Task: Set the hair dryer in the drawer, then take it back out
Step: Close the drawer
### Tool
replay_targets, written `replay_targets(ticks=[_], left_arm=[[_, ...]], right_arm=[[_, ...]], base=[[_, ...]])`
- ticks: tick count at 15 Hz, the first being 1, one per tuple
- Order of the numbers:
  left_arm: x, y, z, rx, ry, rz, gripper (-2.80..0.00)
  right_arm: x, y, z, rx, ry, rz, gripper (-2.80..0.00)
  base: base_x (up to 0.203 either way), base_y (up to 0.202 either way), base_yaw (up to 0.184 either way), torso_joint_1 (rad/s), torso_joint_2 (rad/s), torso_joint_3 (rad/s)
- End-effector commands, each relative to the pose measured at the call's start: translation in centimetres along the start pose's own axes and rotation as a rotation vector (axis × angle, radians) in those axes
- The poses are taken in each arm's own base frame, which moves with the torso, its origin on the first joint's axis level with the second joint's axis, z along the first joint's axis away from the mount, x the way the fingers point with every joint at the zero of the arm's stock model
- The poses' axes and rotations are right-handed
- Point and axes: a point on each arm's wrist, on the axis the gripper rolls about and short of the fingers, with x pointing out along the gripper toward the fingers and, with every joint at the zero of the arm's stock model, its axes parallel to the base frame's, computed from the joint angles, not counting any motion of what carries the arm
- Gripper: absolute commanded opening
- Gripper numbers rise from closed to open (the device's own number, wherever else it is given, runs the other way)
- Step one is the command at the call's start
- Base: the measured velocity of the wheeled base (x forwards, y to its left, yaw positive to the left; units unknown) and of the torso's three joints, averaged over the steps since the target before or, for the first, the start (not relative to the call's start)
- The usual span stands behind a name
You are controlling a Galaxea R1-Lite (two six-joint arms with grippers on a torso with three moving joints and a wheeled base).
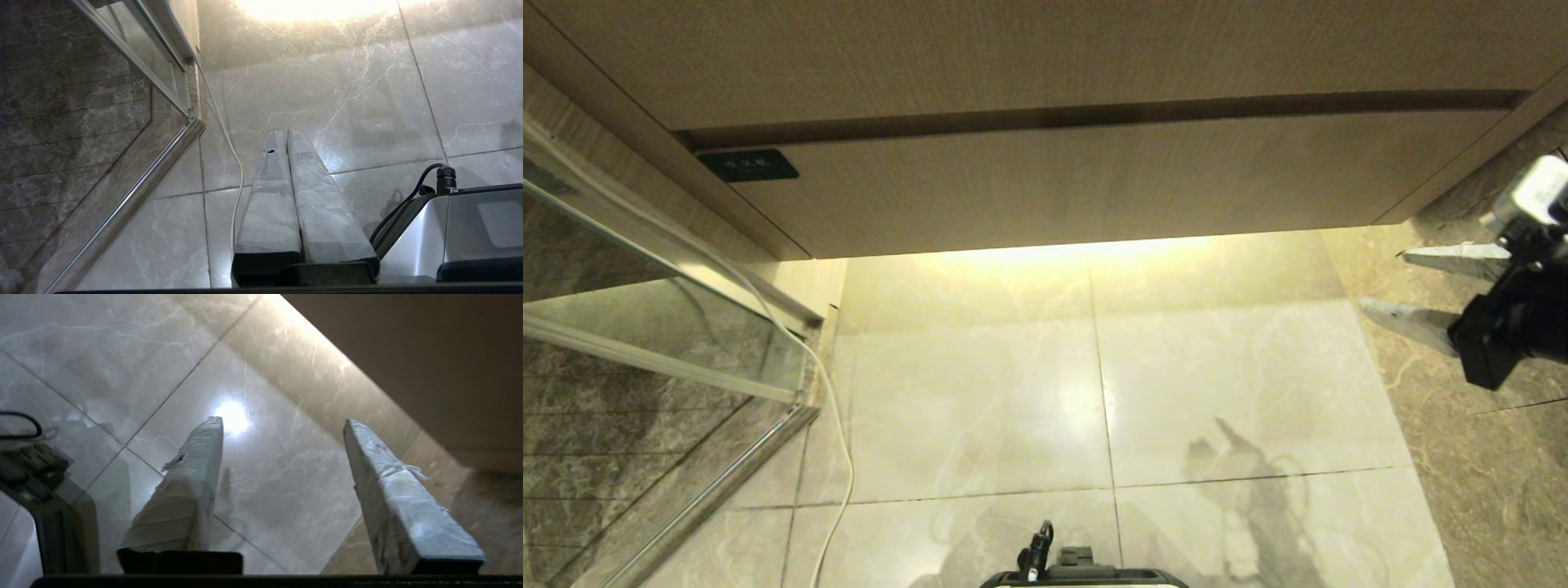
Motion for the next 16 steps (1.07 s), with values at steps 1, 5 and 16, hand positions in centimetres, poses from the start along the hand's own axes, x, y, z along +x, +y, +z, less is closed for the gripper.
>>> replay_targets(ticks=[1,5,16], left_arm=[[0.0,0.0,0.0,0.0,0.001,-0.001,-2.8],[0.0,0.0,0.0,0.0,0.001,-0.001,-2.8],[0.0,0.0,0.0,0.0,0.001,-0.001,-2.8]], right_arm=[[-3.9,1.5,0.5,-0.141,-0.111,0.0,0.0],[-2.3,1.8,1.3,-0.439,-0.141,0.031,0.0],[10.8,-0.4,7.3,-0.723,-0.288,-0.007,0.0]], base=[[0.0,0.0,0.0,0.0,0.0,0.0],[0.0,0.0,0.0,0.0,0.0,0.0],[0.0,0.0,0.0,0.0,0.0,0.0]])
